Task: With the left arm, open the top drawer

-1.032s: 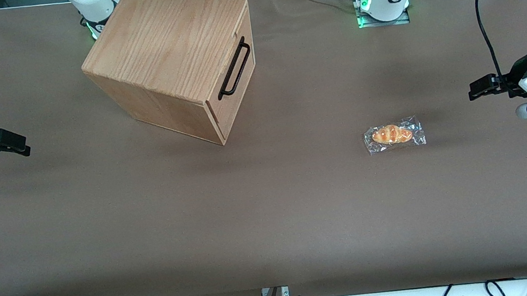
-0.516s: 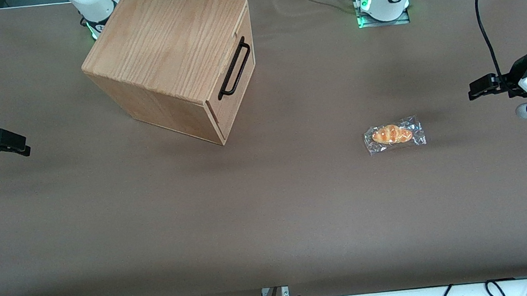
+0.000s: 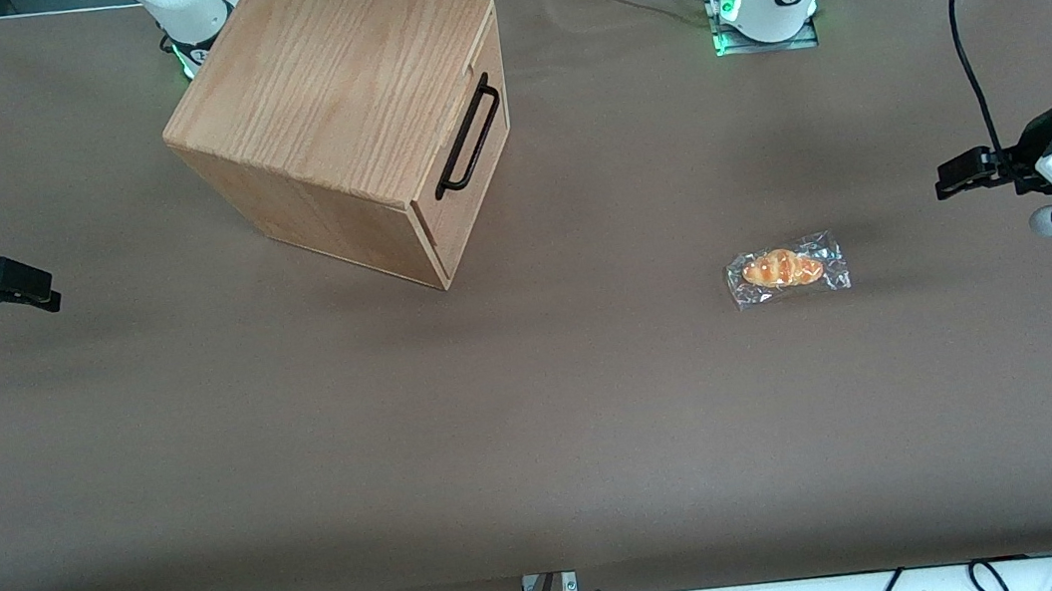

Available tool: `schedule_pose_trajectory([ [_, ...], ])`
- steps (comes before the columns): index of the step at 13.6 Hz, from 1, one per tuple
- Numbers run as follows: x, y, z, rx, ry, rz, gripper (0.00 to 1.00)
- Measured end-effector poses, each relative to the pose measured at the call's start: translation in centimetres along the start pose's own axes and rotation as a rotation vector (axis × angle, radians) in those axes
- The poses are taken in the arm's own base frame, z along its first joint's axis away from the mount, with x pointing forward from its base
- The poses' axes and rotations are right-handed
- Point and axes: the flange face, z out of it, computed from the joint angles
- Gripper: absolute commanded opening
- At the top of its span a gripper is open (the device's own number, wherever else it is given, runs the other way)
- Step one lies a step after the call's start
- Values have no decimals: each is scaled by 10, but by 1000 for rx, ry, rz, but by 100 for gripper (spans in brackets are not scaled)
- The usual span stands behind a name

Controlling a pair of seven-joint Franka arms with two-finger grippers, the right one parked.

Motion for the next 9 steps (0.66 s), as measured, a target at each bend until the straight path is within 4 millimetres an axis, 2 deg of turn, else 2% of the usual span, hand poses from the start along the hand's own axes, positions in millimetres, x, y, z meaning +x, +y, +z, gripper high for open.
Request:
schedule_pose_trajectory([
  [9, 0, 1, 0, 0, 0, 3, 100],
])
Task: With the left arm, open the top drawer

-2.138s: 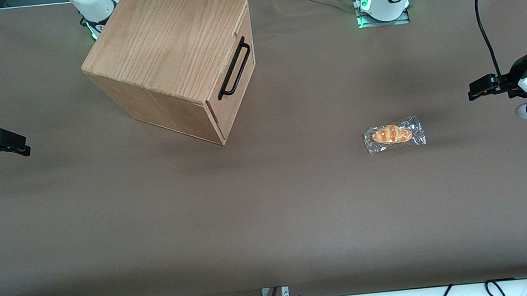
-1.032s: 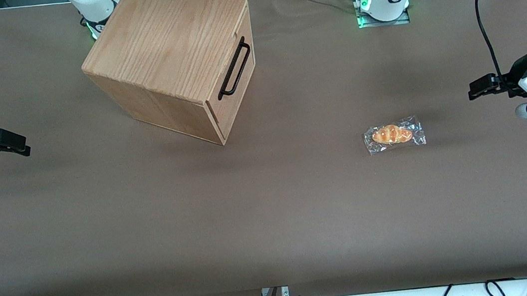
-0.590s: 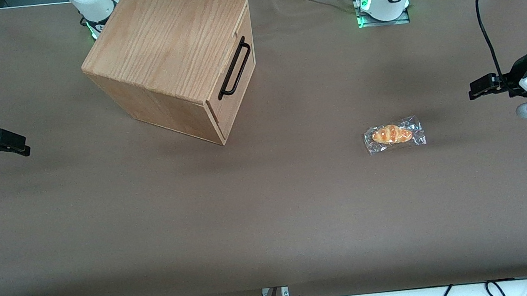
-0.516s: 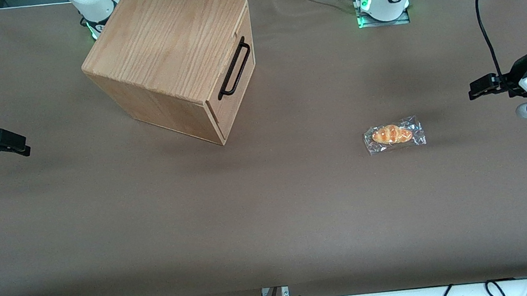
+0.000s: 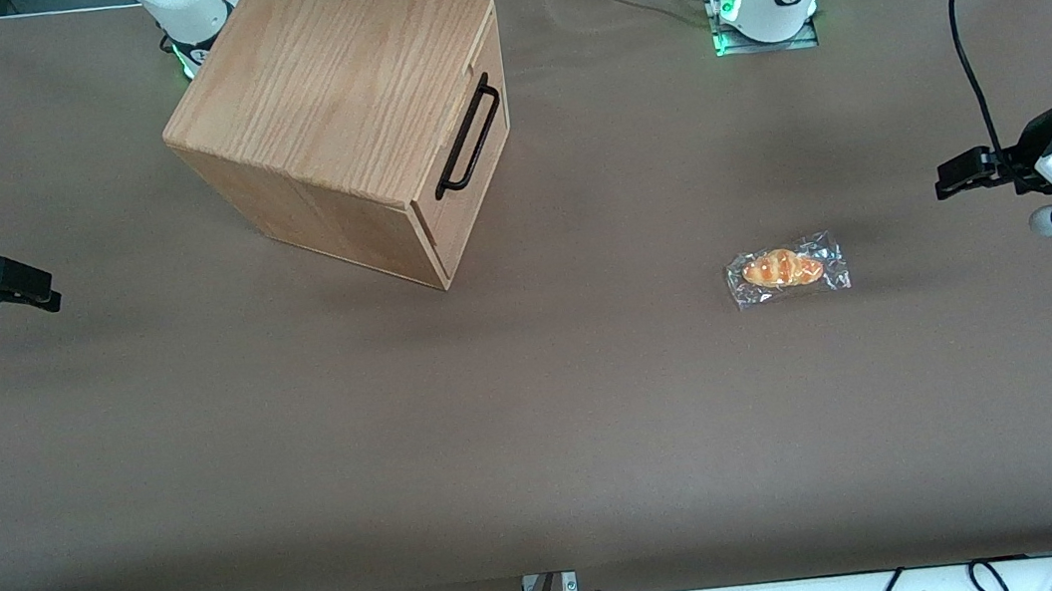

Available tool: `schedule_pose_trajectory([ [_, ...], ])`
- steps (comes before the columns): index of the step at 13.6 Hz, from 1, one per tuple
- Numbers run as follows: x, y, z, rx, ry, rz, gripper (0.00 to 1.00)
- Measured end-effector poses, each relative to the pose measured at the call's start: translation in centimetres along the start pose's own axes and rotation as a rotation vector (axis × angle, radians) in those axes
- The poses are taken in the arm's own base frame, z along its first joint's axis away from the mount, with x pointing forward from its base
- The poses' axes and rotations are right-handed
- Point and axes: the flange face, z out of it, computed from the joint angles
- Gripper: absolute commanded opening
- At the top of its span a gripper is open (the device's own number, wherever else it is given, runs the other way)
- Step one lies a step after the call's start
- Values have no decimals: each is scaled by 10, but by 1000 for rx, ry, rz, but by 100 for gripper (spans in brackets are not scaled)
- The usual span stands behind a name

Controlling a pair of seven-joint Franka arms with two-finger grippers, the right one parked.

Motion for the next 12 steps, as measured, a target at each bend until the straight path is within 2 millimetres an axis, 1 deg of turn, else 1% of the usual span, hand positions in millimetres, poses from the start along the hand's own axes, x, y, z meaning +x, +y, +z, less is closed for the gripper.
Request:
schedule_pose_trajectory([
  [4, 0, 9, 0, 1, -1, 16, 100],
  [7, 1, 22, 1, 0, -3, 39, 100],
  [12, -1, 71, 2, -5, -12, 76, 100],
])
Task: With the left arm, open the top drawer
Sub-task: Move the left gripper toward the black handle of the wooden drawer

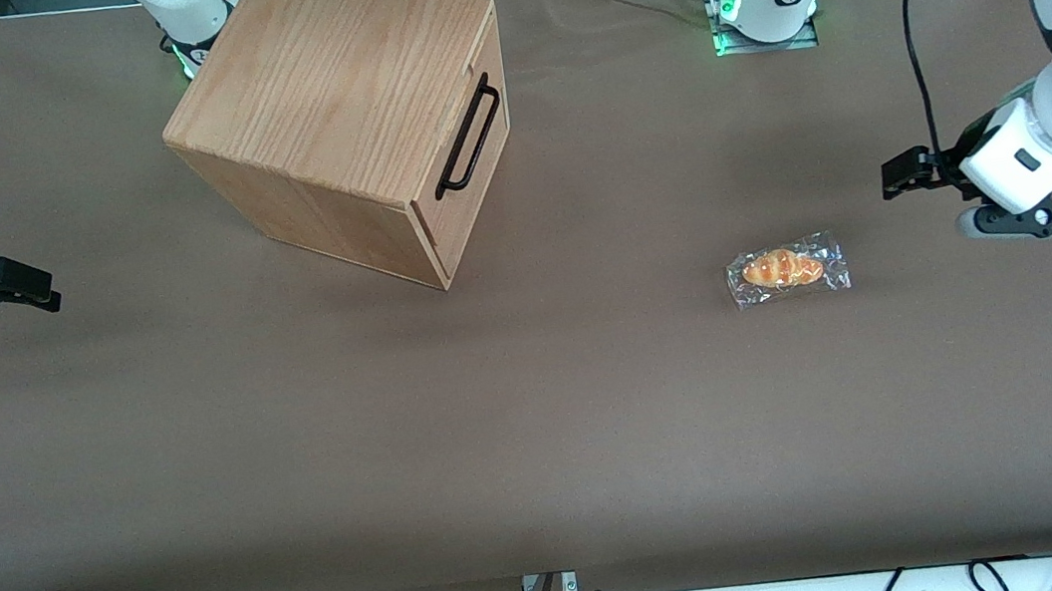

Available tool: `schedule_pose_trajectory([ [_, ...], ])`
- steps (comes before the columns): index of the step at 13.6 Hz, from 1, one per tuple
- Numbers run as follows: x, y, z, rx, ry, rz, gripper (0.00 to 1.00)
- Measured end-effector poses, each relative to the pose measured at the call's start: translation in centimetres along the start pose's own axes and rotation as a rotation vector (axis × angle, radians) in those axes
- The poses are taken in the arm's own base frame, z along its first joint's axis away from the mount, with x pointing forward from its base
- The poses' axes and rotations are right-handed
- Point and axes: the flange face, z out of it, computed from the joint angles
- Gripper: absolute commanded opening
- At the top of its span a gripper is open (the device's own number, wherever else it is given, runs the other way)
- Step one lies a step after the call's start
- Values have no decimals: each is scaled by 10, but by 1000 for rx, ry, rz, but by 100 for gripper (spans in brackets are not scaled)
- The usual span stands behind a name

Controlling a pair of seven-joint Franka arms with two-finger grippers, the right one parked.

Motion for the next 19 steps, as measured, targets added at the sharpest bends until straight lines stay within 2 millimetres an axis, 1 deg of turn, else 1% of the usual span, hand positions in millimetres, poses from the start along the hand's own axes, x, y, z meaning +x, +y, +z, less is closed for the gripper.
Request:
schedule_pose_trajectory([
  [5, -1, 40, 2, -81, -12, 10, 100],
  [6, -2, 52, 3, -84, -17, -5, 100],
  [8, -6, 84, 4, -83, -24, -32, 100],
  [12, -18, 145, 5, -80, -39, -85, 100],
  [14, -25, 169, 6, -79, -44, -82, 100],
  [17, -29, 185, 8, -112, -62, -70, 100],
  [19, -29, 197, 14, -126, -78, -52, 100],
])
